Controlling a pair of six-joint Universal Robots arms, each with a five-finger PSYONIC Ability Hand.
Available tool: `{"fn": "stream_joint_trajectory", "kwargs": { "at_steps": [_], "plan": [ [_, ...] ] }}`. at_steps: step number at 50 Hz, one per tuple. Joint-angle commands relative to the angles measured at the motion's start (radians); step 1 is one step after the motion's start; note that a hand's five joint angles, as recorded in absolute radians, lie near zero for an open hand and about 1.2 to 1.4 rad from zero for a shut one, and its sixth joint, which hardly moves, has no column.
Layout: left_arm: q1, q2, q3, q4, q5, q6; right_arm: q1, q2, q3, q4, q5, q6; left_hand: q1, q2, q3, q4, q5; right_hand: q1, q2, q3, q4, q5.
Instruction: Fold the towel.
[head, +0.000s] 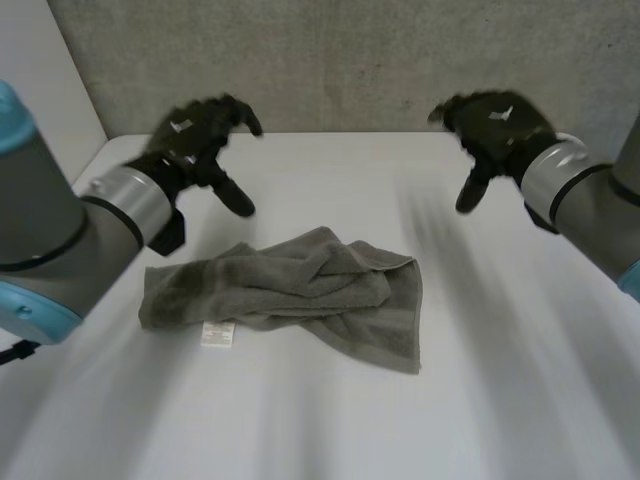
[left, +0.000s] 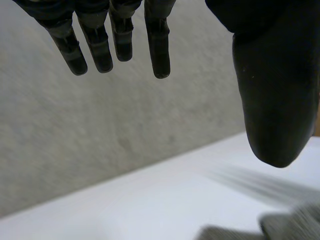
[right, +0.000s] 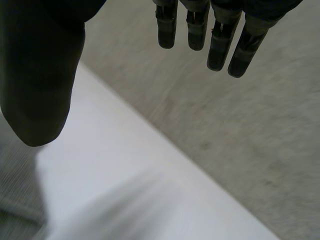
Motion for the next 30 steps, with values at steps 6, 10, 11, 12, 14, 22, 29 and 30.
{"fn": "stream_joint_trajectory", "kwargs": {
  "at_steps": [6,10,11,12,14,22,29,30],
  "plan": [
    [-0.011,-0.263,0.089,0.005,0.176,0.021,0.001,0.228,0.0,0.047,-0.057,-0.126,-0.047,-0.037,-0.062,-0.048,-0.012,-0.038,-0.059,-0.051,-0.059,-0.038],
    [-0.024,-0.353,0.15,0.0,0.224,0.114,0.01,0.321,0.005,0.011,-0.101,-0.111,-0.047,-0.037,-0.062,-0.048,-0.012,0.047,0.025,0.034,0.026,0.046],
    [-0.025,-0.354,0.15,0.0,0.224,0.115,0.021,0.344,0.006,-0.017,-0.104,-0.103,-0.047,-0.037,-0.062,-0.048,-0.012,0.117,0.095,0.104,0.096,0.117],
    [-0.031,-0.379,0.175,-0.004,0.242,0.162,0.021,0.344,0.007,-0.017,-0.104,-0.103,-0.05,-0.04,-0.065,-0.051,-0.014,0.118,0.096,0.104,0.097,0.117],
    [-0.035,-0.403,0.2,-0.006,0.259,0.208,0.034,0.364,0.008,-0.048,-0.103,-0.086,-0.05,-0.04,-0.065,-0.051,-0.014,0.2,0.178,0.187,0.179,0.199],
    [-0.067,-0.473,0.293,-0.059,0.285,0.286,0.058,0.409,0.019,-0.15,-0.112,0.038,0.008,0.019,-0.006,0.008,0.044,0.379,0.357,0.366,0.358,0.379],
    [-0.081,-0.502,0.351,-0.107,0.285,0.289,0.092,0.427,0.007,-0.213,-0.11,0.052,0.425,0.436,0.411,0.425,0.461,0.491,0.469,0.477,0.47,0.49],
    [-0.081,-0.502,0.354,-0.107,0.285,0.289,0.093,0.429,0.007,-0.224,-0.112,0.054,0.524,0.535,0.509,0.524,0.56,0.526,0.504,0.512,0.505,0.525]
  ]
}}
